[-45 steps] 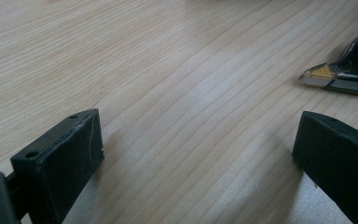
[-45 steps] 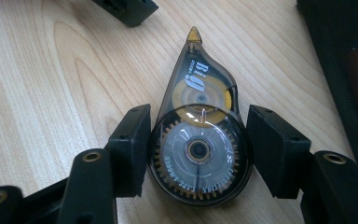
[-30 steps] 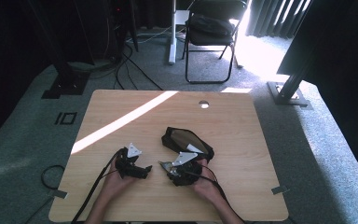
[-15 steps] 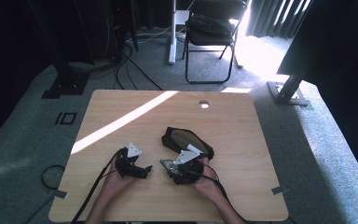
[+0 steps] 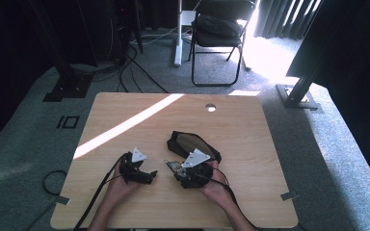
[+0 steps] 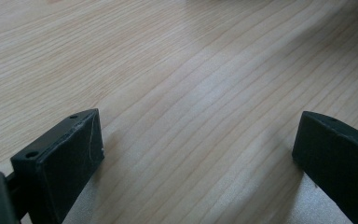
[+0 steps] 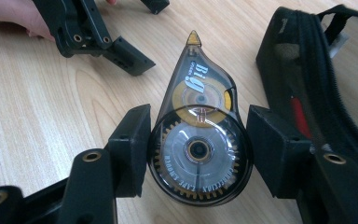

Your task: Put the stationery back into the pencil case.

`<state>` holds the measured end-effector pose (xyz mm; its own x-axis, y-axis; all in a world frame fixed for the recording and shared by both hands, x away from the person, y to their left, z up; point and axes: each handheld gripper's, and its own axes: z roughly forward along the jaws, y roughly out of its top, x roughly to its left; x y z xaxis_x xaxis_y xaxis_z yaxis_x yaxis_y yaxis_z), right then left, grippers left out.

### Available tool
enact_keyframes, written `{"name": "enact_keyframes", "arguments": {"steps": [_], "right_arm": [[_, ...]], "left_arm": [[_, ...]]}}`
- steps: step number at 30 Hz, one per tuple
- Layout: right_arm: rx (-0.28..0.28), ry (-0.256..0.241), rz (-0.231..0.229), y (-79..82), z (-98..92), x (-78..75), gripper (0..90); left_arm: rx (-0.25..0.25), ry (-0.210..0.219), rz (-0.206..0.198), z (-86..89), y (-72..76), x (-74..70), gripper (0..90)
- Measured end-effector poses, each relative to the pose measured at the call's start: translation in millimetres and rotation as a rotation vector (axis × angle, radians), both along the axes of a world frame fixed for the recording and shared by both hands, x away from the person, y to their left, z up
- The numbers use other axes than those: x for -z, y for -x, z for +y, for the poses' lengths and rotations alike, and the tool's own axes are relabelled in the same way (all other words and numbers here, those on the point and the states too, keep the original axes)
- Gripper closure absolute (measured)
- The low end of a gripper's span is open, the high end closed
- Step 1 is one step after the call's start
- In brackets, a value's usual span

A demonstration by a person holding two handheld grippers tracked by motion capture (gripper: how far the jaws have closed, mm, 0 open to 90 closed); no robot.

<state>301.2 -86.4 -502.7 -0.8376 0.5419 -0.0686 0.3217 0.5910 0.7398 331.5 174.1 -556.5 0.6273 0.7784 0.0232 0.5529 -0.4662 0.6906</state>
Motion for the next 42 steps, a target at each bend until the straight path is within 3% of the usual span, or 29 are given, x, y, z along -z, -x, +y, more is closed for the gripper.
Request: {"name": "enact_keyframes", "arguments": {"steps": [42], "right_arm": [[0.019, -0.029, -0.072, -1.6, -15.1, -29.2, 41.7]], "left_arm": [[-0.003, 0.001, 0.0, -0.2, 0.3, 0.1, 2.1]]}}
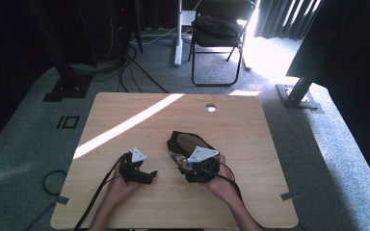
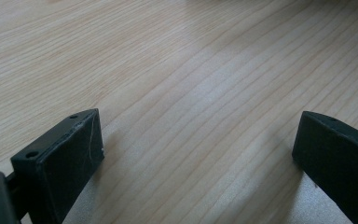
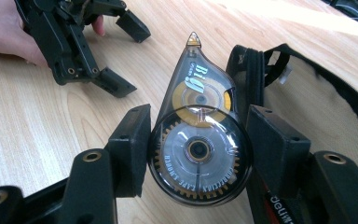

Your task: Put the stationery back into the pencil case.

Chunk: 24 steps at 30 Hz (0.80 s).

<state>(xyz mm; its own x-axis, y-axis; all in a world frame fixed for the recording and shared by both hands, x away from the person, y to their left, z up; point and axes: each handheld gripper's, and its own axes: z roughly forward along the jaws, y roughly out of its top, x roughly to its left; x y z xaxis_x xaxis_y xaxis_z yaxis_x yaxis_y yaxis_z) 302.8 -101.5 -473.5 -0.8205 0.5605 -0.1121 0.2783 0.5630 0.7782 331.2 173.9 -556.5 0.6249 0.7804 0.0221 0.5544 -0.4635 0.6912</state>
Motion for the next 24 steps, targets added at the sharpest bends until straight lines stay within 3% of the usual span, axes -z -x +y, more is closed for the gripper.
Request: {"name": "enact_keyframes", "arguments": {"steps": [24], "right_arm": [[0.053, -0.04, -0.039, -6.0, -19.6, -20.0, 41.8]], "left_arm": [[0.0, -0.001, 0.002, 0.0, -0.1, -0.2, 2.1]]}}
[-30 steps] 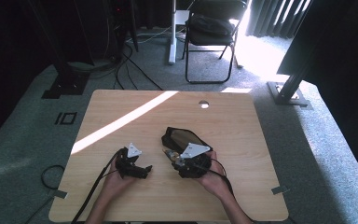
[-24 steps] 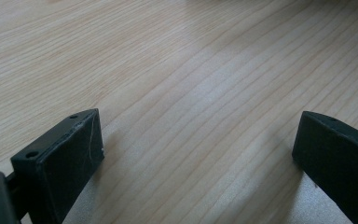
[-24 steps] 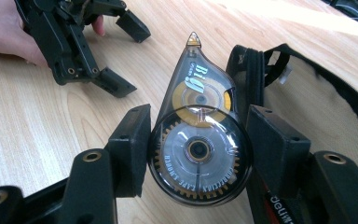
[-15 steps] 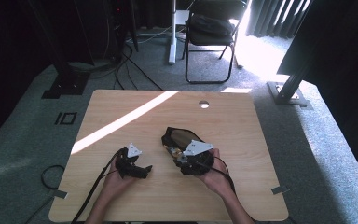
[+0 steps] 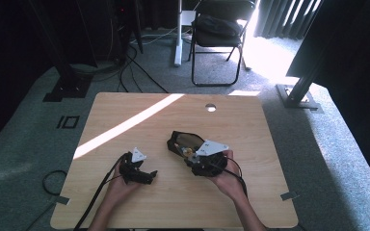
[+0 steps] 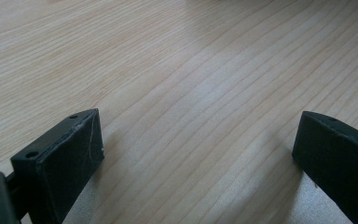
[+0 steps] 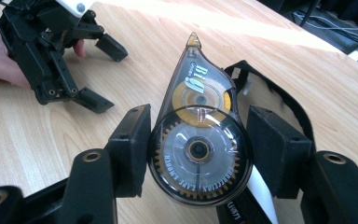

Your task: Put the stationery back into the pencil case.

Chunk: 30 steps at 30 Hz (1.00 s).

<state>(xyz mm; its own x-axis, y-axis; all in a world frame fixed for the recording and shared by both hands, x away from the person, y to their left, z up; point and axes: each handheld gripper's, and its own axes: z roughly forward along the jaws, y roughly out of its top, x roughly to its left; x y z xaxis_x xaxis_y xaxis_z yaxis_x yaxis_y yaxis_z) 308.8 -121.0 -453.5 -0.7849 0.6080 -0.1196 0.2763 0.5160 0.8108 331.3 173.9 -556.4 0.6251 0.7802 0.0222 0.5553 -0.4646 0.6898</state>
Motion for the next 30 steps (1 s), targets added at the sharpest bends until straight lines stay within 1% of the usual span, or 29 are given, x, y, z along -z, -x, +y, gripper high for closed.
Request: {"name": "enact_keyframes", "arguments": {"steps": [6, 11, 20, 27, 30], "right_arm": [[0.018, -0.012, -0.008, -1.5, -6.0, -3.1, 41.7], [0.03, -0.016, -0.01, -5.1, -12.1, -2.6, 41.7], [0.053, -0.022, -0.004, -10.9, -18.4, 0.0, 41.7], [0.064, -0.011, -0.002, -17.6, -22.9, 1.4, 41.7], [0.072, -0.016, 0.008, -20.5, -24.5, 2.6, 41.7]], "left_arm": [[0.0, 0.0, 0.0, 0.0, 0.0, 0.0, 2.1], [0.0, 0.0, 0.0, 0.0, 0.0, 0.0, 2.1], [0.0, 0.0, 0.0, 0.0, 0.0, 0.0, 2.1], [0.0, 0.0, 0.0, -0.1, -0.2, 0.0, 2.1], [0.001, -0.001, 0.0, -0.3, -0.4, 0.0, 2.0]]}}
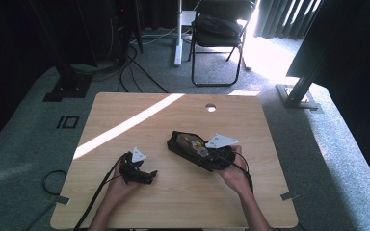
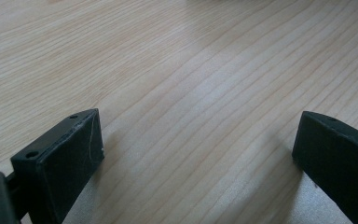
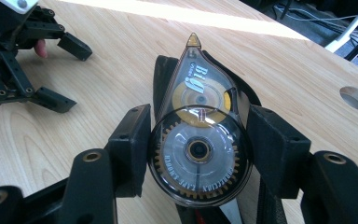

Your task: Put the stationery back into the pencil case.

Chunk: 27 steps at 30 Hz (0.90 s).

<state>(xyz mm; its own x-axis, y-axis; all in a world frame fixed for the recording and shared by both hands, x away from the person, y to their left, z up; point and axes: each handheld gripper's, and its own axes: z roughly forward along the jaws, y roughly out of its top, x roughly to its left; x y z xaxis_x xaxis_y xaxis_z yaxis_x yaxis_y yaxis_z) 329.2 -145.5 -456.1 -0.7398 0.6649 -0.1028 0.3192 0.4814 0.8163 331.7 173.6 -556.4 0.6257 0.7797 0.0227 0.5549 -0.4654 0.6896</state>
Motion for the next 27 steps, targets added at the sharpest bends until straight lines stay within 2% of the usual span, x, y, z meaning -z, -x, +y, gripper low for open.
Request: {"name": "enact_keyframes", "arguments": {"steps": [13, 27], "right_arm": [[0.005, -0.002, 0.003, -11.4, -2.7, -1.8, 41.7], [0.002, 0.007, 0.024, -28.8, 2.3, 4.0, 41.7]], "left_arm": [[-0.001, 0.002, -0.001, -0.2, -0.1, 0.1, 2.1], [-0.002, 0.003, -0.002, -0.3, -0.2, 0.2, 2.1]]}}
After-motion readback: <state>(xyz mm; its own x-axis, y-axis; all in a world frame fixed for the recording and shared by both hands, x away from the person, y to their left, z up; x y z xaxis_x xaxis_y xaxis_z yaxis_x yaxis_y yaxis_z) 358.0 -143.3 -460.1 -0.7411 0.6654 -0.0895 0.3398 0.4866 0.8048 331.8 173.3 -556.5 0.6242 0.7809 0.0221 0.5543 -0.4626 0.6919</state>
